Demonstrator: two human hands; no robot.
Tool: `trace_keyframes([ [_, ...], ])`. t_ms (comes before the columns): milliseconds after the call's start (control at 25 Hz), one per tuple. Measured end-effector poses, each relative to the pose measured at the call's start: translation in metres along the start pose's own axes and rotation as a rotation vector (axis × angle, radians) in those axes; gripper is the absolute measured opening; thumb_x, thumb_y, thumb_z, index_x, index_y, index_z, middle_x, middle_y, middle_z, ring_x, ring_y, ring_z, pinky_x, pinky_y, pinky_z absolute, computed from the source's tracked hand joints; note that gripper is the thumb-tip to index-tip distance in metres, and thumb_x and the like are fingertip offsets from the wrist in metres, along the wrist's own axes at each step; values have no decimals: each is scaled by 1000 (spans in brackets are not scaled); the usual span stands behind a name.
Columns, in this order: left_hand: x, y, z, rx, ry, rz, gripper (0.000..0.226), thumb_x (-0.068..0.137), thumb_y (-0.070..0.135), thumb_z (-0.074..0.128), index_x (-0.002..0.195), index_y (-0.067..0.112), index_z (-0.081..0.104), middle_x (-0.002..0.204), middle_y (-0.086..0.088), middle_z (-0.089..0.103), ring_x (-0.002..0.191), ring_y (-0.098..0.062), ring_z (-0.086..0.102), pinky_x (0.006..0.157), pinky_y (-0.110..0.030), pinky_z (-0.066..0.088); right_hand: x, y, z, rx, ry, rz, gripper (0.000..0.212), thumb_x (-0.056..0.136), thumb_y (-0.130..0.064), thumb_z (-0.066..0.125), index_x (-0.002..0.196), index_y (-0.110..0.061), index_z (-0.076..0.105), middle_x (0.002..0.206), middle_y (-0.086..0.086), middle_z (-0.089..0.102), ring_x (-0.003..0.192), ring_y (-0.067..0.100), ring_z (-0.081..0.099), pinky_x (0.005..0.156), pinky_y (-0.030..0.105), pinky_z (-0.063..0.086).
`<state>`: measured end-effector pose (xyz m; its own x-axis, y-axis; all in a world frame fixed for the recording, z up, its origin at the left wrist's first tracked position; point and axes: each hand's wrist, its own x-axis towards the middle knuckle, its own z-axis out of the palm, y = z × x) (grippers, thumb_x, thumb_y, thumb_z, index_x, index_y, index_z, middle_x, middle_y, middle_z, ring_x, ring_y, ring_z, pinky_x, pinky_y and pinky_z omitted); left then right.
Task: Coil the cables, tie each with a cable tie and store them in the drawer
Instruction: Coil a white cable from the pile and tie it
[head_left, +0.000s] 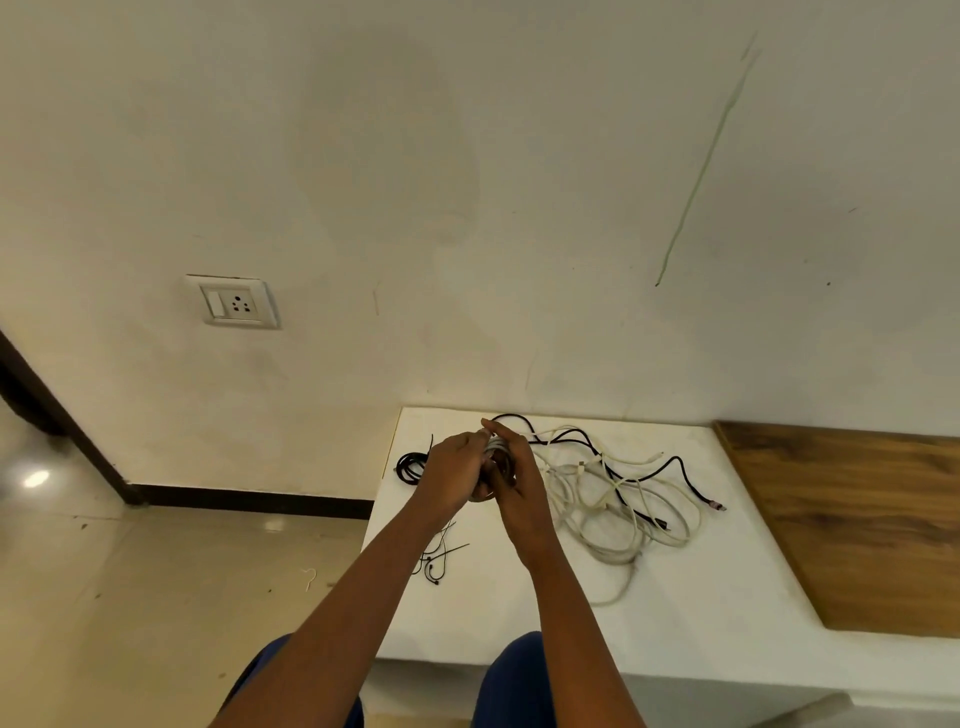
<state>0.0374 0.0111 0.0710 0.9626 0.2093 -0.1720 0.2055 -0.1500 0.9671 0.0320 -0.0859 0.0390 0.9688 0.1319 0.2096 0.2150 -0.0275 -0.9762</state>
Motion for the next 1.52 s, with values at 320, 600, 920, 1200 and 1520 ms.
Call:
trace_keyframes([
  [320,14,-39,-13,-97,-101,-104,23,97,35,47,95,12,52,75,1,61,75,-14,57,74,-29,47,-4,30,16,51,64,151,37,91,-1,54,115,-28,57,102,3,58,95,25,57,83,40,52],
  [600,15,-77,-23,-312,-225,-113,24,97,27,49,118,20,59,114,-5,67,107,-20,63,77,-30,55,-1,49,37,144,288,274,9,92,-13,57,101,-16,56,101,11,61,91,23,60,74,34,53],
  [920,23,-90,-34,-169,-275,80,51,85,7,66,131,25,52,120,2,63,105,-12,65,91,-30,53,9,59,35,389,293,455,3,93,-21,55,96,-21,55,92,4,64,75,16,60,69,27,50],
  [1200,27,-93,-32,-94,-207,138,41,85,4,66,121,22,57,115,1,67,100,-15,67,87,-30,55,13,65,30,456,258,486,12,95,-16,52,105,-11,53,89,3,62,69,17,59,71,32,50],
  [1520,30,-94,-32,-62,-208,144,71,84,0,65,142,27,34,133,4,41,92,-9,63,81,-21,54,17,67,15,541,212,527,6,90,-11,56,93,-11,61,82,2,61,54,14,48,65,31,49],
])
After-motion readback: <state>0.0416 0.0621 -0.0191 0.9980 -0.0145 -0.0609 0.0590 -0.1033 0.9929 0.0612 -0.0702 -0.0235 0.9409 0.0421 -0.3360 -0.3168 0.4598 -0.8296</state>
